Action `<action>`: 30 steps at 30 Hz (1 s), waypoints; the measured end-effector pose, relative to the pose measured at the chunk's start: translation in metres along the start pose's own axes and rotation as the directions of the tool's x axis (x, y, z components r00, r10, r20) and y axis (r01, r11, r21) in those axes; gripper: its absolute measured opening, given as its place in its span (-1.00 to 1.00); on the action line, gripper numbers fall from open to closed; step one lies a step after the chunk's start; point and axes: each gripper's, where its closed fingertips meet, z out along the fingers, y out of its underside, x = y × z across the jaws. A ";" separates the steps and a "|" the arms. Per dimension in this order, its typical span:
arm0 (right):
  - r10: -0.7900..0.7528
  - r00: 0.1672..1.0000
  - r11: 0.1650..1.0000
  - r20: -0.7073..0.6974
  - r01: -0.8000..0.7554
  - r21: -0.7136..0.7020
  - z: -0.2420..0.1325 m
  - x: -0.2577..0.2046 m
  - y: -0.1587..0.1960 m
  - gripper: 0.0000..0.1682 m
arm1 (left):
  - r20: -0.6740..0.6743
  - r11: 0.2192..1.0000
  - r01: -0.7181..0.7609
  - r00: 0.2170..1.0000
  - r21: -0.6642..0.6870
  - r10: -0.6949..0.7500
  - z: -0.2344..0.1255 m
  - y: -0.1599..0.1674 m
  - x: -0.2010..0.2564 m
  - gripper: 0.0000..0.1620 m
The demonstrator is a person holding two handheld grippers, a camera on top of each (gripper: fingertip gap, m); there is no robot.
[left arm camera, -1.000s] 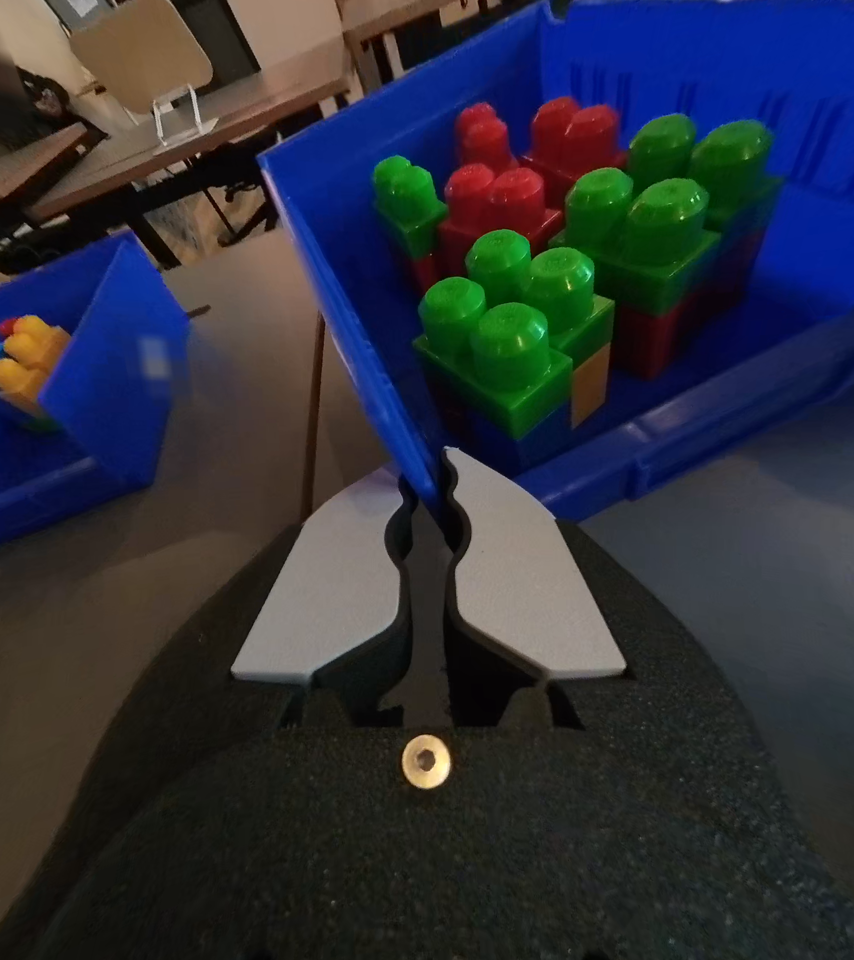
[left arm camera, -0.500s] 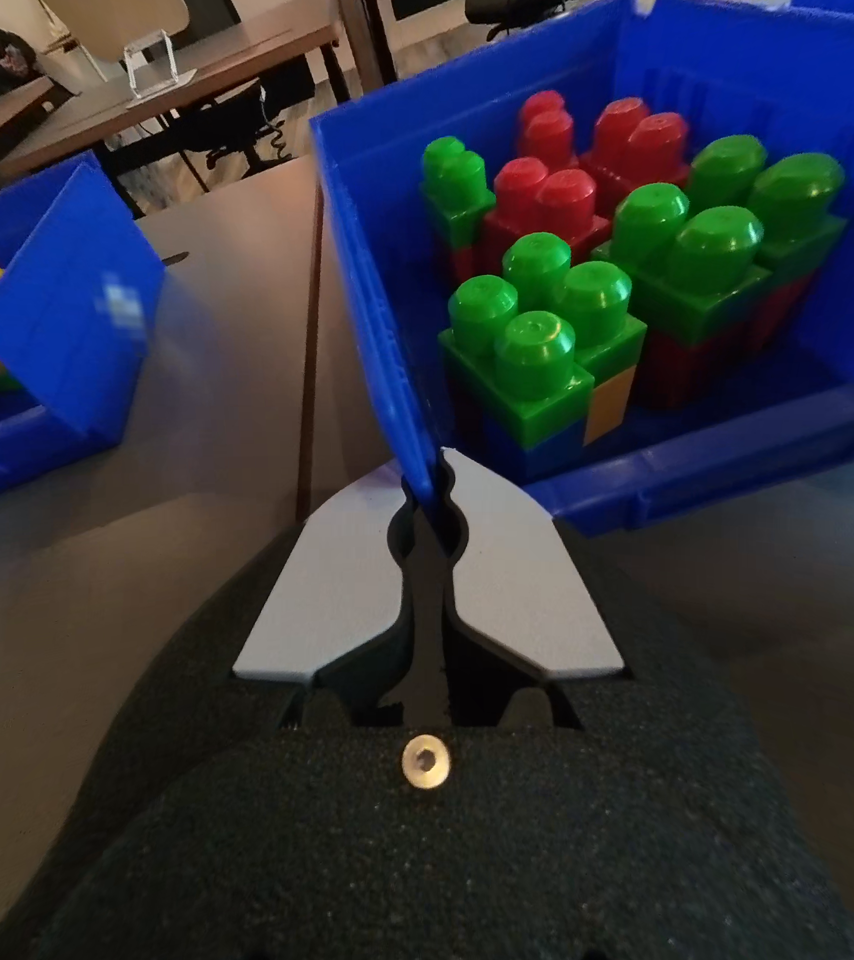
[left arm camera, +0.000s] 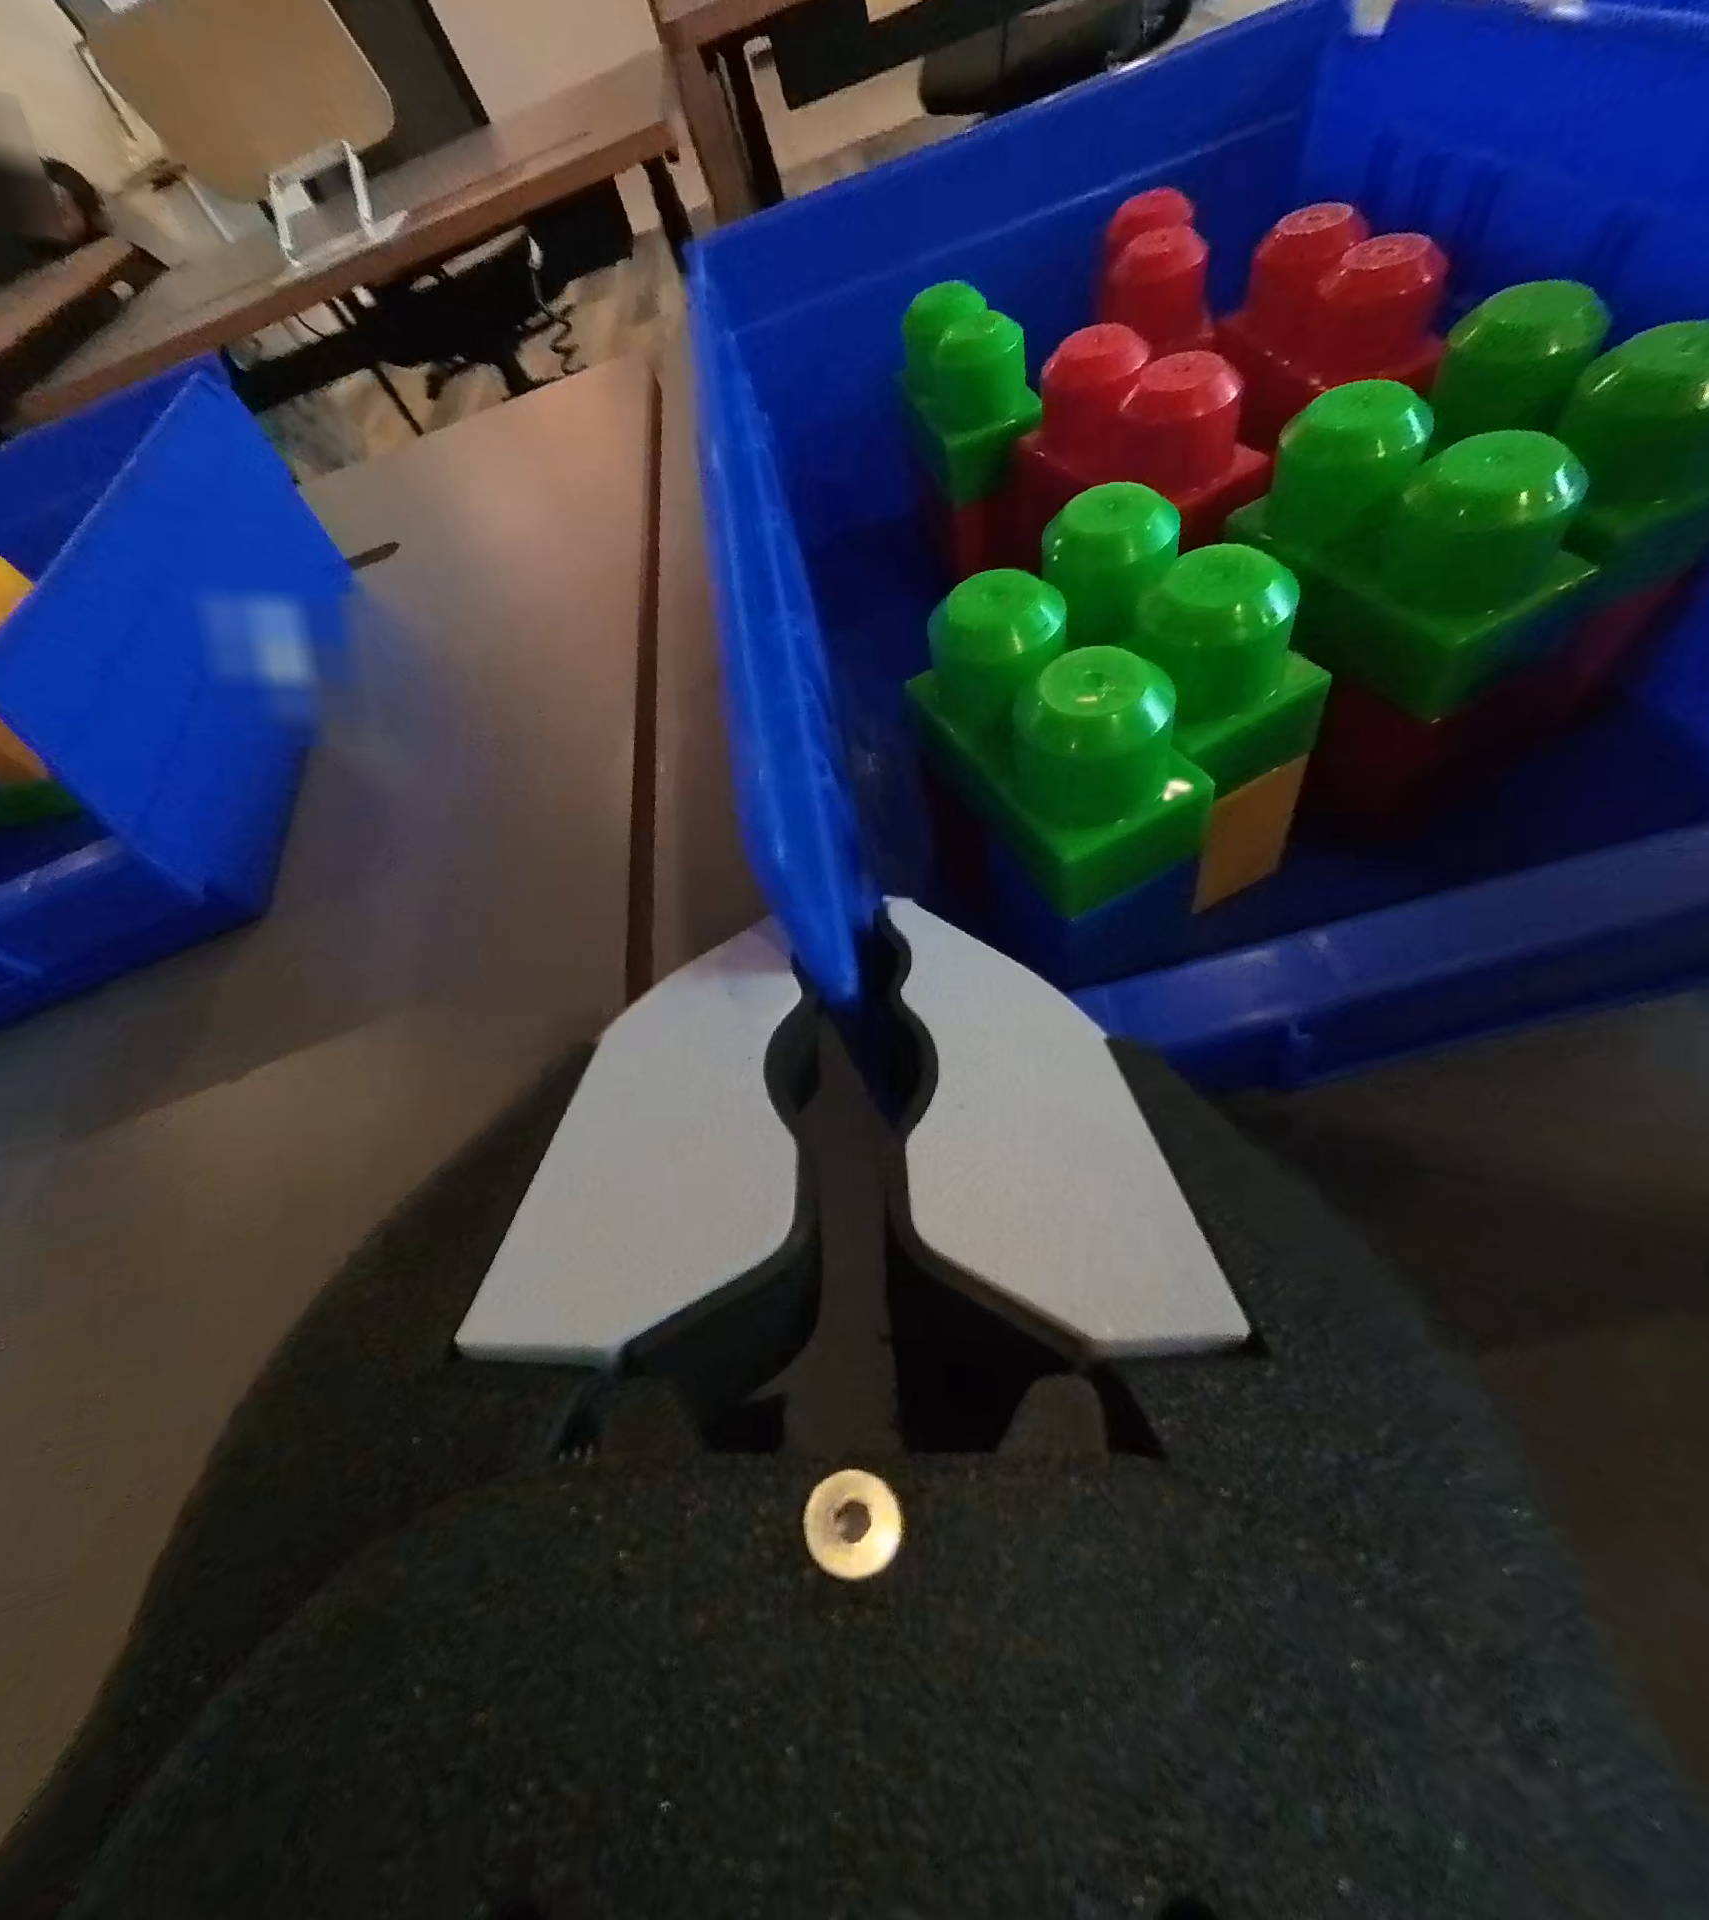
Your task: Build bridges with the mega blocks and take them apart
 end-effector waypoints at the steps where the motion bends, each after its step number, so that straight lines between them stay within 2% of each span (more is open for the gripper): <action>1: 0.004 1.000 1.000 0.008 -0.004 0.021 -0.002 0.000 -0.002 -0.63 | 0.023 1.000 -0.018 1.000 0.009 0.018 -0.001 -0.002 -0.001 -0.87; 2: -0.007 1.000 0.999 0.005 0.006 0.040 -0.006 0.002 -0.005 -0.50 | 0.041 0.999 -0.032 0.999 0.018 0.031 -0.002 -0.003 -0.002 -0.81; 4: -0.032 0.999 0.997 0.004 0.031 0.068 -0.017 0.005 -0.009 -0.38 | 0.053 1.000 -0.020 0.998 0.015 0.019 -0.004 -0.006 -0.002 -0.72; 7: -0.017 0.999 0.990 0.038 0.012 0.141 -0.043 0.010 -0.019 -0.35 | 0.072 0.998 0.056 0.996 0.003 -0.056 -0.014 -0.012 -0.001 -0.49; 11: 0.004 1.000 0.976 0.003 -0.005 0.218 -0.083 0.042 -0.019 -0.27 | 0.062 0.995 0.084 0.994 0.054 -0.087 -0.037 -0.041 0.022 -0.18; 17: 0.116 0.983 0.961 -0.141 -0.074 0.268 -0.135 0.116 0.023 -0.28 | -0.034 0.972 0.069 0.997 0.224 -0.063 -0.073 -0.104 0.110 -0.22; 20: 0.187 0.955 0.955 -0.228 -0.122 0.271 -0.155 0.152 0.055 -0.27 | -0.158 0.956 0.091 0.986 0.277 -0.048 -0.079 -0.127 0.170 -0.29; 22: 0.222 0.929 0.953 -0.296 -0.143 0.266 -0.163 0.175 0.078 -0.24 | -0.225 0.961 0.100 0.974 0.257 -0.041 -0.069 -0.131 0.207 -0.30; 24: 0.266 0.910 0.947 -0.318 -0.186 0.261 -0.166 0.190 0.097 -0.21 | -0.218 0.974 0.069 0.976 0.215 -0.021 -0.048 -0.125 0.229 -0.33; 28: 0.317 0.890 0.945 -0.326 -0.269 0.186 -0.154 0.209 0.132 -0.17 | -0.235 0.987 0.088 0.971 0.137 -0.054 -0.007 -0.112 0.259 -0.36; 30: 0.344 0.886 0.938 -0.311 -0.310 0.155 -0.145 0.214 0.143 -0.23 | -0.240 0.989 0.109 0.967 0.103 -0.082 0.009 -0.108 0.266 -0.42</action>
